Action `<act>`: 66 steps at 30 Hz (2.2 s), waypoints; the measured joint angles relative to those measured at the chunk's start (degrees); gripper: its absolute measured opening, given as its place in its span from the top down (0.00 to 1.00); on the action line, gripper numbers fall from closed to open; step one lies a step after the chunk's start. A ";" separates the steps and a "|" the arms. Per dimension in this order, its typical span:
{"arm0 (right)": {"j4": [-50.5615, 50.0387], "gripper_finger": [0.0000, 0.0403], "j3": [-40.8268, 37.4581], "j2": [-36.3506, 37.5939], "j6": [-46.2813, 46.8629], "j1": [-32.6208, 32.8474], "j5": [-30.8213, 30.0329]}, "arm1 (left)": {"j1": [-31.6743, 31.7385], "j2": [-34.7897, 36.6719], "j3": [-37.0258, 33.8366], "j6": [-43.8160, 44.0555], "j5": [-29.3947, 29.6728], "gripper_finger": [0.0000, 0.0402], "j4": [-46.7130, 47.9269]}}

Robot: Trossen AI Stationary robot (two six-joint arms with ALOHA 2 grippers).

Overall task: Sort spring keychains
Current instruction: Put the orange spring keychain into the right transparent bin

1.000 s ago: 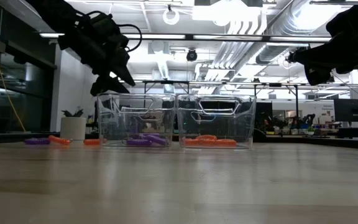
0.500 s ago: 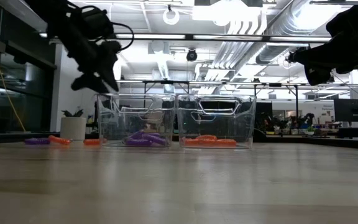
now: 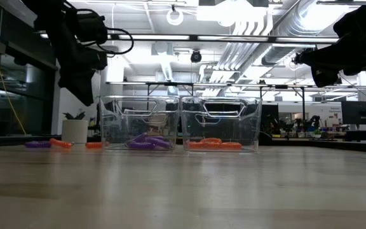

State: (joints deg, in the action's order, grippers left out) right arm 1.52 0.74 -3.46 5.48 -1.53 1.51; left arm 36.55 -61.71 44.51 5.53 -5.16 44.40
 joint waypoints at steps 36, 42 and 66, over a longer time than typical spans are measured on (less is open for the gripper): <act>0.00 0.97 -0.01 0.02 0.00 0.00 0.00 | 4.45 -17.84 -3.59 18.18 -8.40 0.78 -14.02; 0.00 0.97 -0.01 0.00 0.02 -0.01 0.00 | 5.16 -17.18 -7.66 20.50 -7.60 0.78 -17.58; 0.00 0.97 -0.01 0.00 0.02 0.01 0.00 | 5.09 -17.00 -11.90 22.35 -3.00 0.78 -22.58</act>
State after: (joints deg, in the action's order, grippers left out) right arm 1.52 0.73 -3.46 5.50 -1.52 1.52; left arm 41.65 -78.72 32.62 27.88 -8.15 21.82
